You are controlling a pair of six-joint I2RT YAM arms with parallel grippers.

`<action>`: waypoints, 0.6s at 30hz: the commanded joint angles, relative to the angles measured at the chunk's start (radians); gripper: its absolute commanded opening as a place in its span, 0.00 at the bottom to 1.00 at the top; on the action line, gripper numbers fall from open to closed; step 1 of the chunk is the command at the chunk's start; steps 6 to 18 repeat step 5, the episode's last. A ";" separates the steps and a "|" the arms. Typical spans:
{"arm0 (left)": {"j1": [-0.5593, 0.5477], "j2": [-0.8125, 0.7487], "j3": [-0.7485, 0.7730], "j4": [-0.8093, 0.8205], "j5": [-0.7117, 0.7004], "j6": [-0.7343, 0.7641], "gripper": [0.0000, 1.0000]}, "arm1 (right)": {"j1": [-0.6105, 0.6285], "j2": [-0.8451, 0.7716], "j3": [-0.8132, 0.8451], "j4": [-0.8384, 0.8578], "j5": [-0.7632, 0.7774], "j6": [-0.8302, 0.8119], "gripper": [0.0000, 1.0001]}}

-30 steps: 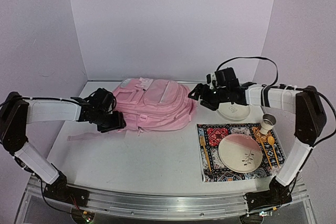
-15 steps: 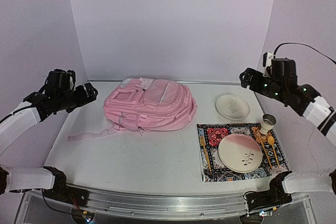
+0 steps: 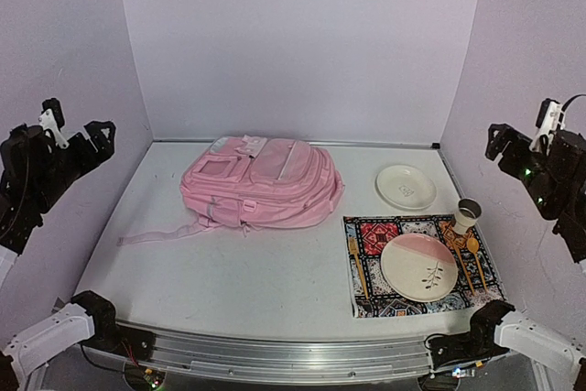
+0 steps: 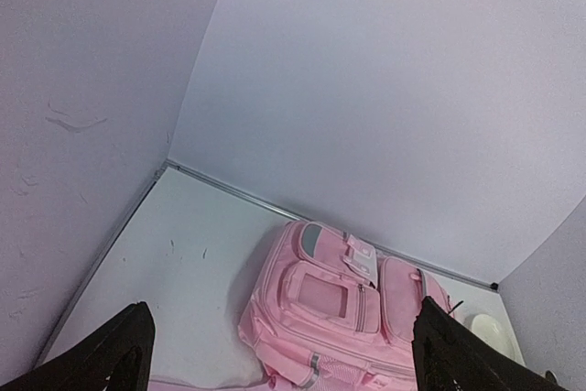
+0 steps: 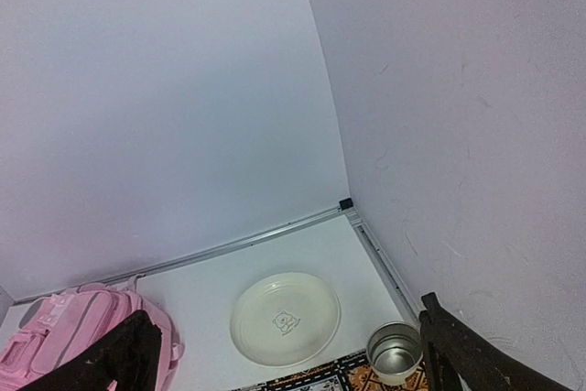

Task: Pack the student bag
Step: Reset both arms

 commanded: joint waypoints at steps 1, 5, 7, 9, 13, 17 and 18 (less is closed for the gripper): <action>0.001 -0.041 0.039 -0.007 -0.069 0.039 0.99 | 0.002 -0.029 -0.031 0.049 0.072 -0.030 0.98; 0.001 -0.042 0.034 -0.007 -0.067 0.045 0.99 | 0.001 -0.025 -0.041 0.066 0.076 -0.022 0.98; 0.001 -0.042 0.034 -0.007 -0.067 0.045 0.99 | 0.001 -0.025 -0.041 0.066 0.076 -0.022 0.98; 0.001 -0.042 0.034 -0.007 -0.067 0.045 0.99 | 0.001 -0.025 -0.041 0.066 0.076 -0.022 0.98; 0.001 -0.042 0.034 -0.007 -0.067 0.045 0.99 | 0.001 -0.025 -0.041 0.066 0.076 -0.022 0.98; 0.001 -0.042 0.034 -0.007 -0.067 0.045 0.99 | 0.001 -0.025 -0.041 0.066 0.076 -0.022 0.98; 0.001 -0.042 0.034 -0.007 -0.067 0.045 0.99 | 0.001 -0.025 -0.041 0.066 0.076 -0.022 0.98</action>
